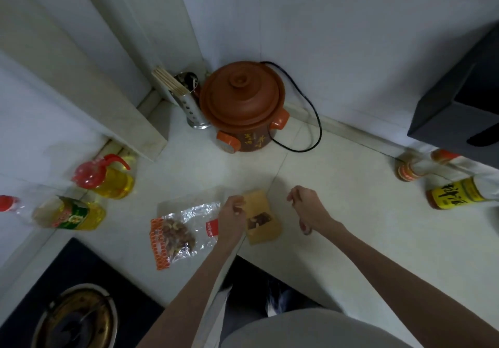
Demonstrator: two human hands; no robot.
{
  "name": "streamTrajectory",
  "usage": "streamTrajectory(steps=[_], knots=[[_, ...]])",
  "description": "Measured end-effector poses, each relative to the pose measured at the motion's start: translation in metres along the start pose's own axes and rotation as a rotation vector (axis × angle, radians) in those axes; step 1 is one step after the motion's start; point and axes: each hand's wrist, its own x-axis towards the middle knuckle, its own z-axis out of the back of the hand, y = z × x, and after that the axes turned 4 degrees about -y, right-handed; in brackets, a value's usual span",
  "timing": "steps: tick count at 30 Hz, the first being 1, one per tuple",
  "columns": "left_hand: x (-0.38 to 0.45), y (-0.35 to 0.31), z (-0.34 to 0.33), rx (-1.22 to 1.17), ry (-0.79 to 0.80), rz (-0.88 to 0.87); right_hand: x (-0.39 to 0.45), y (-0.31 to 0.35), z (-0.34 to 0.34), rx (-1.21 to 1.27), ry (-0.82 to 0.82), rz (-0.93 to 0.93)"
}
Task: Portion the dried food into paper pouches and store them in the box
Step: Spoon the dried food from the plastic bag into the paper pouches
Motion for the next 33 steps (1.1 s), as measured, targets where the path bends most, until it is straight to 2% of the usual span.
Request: streamTrajectory(steps=[6,10,17,22,26,28,33], knots=[[0.001,-0.086,-0.023,0.198,0.284,-0.292,-0.027,-0.005,0.050,0.039,-0.123,0.102],[-0.005,-0.157,-0.053,0.319,0.380,-0.574,-0.041,-0.017,0.086,0.050,-0.215,0.144],[-0.033,-0.287,-0.102,0.357,0.376,-1.155,-0.070,-0.045,0.139,0.125,-0.508,0.177],[-0.061,-0.374,-0.132,0.263,0.286,-1.458,-0.093,-0.062,0.168,0.192,-0.626,0.211],[-0.078,-0.428,-0.157,0.317,0.242,-1.547,-0.103,-0.072,0.184,0.201,-0.700,0.215],[-0.082,-0.445,-0.171,0.425,0.241,-1.511,-0.107,-0.076,0.188,0.212,-0.717,0.205],[-0.089,-0.465,-0.200,0.703,0.366,-1.353,-0.111,-0.078,0.188,0.244,-0.709,0.198]])
